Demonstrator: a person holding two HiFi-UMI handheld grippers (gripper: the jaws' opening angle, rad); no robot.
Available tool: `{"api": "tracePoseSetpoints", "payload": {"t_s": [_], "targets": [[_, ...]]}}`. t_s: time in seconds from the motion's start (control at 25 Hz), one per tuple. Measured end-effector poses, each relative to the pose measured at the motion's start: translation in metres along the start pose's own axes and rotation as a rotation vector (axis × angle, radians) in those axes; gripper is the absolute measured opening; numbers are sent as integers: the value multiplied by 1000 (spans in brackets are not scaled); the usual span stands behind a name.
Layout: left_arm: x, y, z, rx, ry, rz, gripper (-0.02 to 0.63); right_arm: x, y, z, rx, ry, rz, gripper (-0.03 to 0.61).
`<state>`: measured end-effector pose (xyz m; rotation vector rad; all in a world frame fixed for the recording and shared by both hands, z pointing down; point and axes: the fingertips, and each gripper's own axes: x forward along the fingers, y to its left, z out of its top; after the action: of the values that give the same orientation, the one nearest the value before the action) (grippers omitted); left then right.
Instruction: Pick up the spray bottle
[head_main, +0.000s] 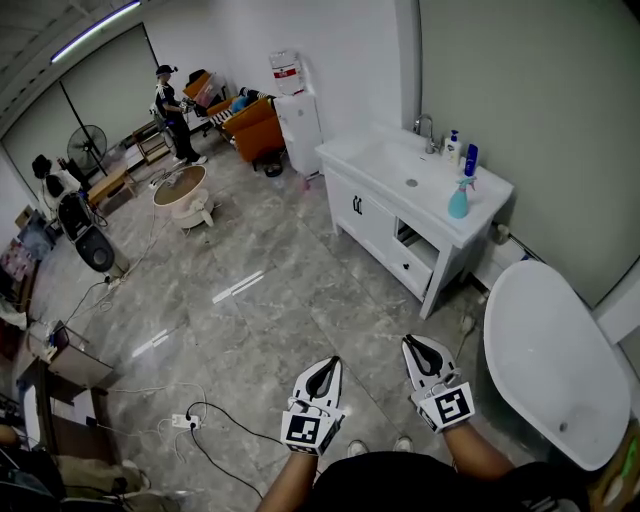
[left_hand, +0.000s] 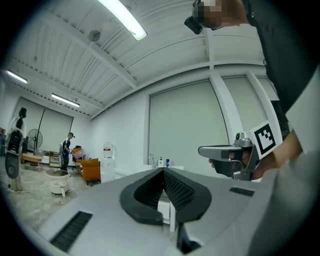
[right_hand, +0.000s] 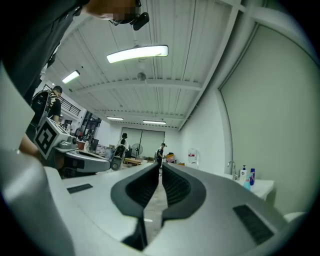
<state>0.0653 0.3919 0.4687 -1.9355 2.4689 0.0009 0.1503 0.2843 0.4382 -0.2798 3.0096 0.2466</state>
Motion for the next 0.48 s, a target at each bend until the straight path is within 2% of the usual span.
{"api": "tracePoseSetpoints", "payload": {"t_s": [0.2, 0.28, 0.4, 0.48], "targets": [[-6, 10, 0, 2, -5, -18, -3, 7, 8, 4, 3, -12, -19, 58], [-6, 13, 1, 4, -10, -24, -3, 11, 10, 3, 5, -20, -30, 119], [-10, 20, 0, 6, -13, -30, -3, 16, 16, 5, 5, -27, -54, 254], [-11, 26, -1, 1, -11, -30, -3, 21, 19, 6, 14, -34, -65, 313]]}}
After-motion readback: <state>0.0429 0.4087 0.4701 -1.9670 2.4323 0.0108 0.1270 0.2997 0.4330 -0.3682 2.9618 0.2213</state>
